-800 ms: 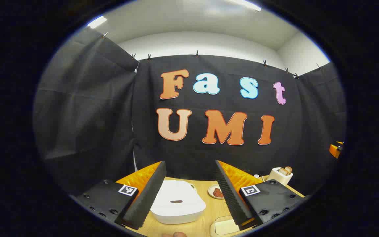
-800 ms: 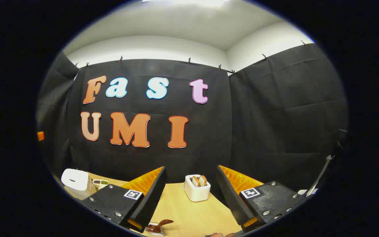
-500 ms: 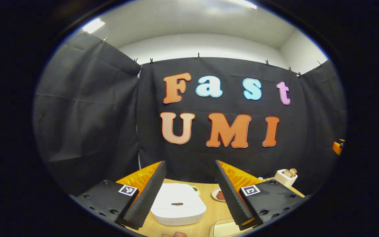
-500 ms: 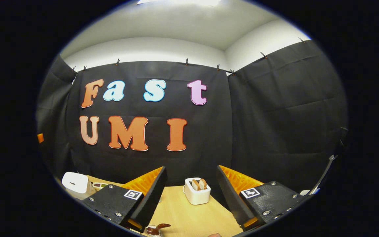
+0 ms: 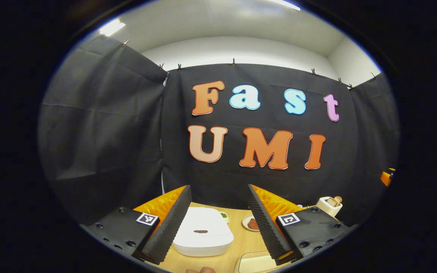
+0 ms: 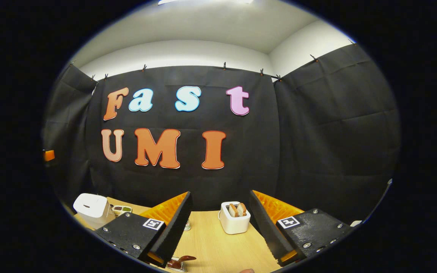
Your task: Close the left gripper, press the button to open the rice cooker; take a wooden spoon from the chopstick holder with the right hand, scoop a spoonful of rice and pour it into the rice cooker, then put the wooden spoon back into the chopstick holder.
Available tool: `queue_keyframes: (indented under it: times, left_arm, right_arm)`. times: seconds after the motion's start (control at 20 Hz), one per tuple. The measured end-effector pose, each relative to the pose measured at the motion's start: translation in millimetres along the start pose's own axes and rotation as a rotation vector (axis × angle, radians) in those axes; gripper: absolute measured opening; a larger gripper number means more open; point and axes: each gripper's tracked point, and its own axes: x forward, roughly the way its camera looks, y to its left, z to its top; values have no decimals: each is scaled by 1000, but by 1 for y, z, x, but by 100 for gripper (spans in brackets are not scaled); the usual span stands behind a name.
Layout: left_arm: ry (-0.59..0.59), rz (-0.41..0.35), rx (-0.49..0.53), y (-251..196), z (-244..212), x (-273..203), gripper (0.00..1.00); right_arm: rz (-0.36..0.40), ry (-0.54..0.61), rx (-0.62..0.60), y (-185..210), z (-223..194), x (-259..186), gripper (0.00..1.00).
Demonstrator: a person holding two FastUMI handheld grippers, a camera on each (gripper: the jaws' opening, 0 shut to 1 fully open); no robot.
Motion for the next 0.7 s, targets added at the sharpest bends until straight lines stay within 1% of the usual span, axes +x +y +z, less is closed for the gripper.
queue_keyframes:
  times: [0.05,0.1,0.25,0.3,0.35,0.45,0.55,0.65,0.7]
  left_arm:
    - [0,-2,3,-1,-1,0,99]
    - [-1,-7,5,-3,0,1,99]
    - [-3,8,9,3,2,8,100]
    - [7,13,12,5,0,12,97]
    - [14,5,14,3,-2,13,99]
    - [18,-8,8,4,-3,18,100]
    - [19,-21,-2,4,-6,21,61]
    - [16,-17,1,9,-4,22,23]
    - [22,-32,1,7,-5,24,23]
  right_arm:
    - [-1,1,-1,-1,0,0,89]
    - [1,2,0,-1,0,1,93]
    - [-11,4,1,-1,1,3,93]
    - [-23,5,0,-2,1,4,98]
    - [-28,5,-3,-2,1,3,93]
    - [-30,13,-9,1,-1,3,93]
    - [-31,13,-16,5,-1,4,93]
    - [-25,11,-25,10,-2,5,93]
    - [-23,13,-28,14,-1,7,93]
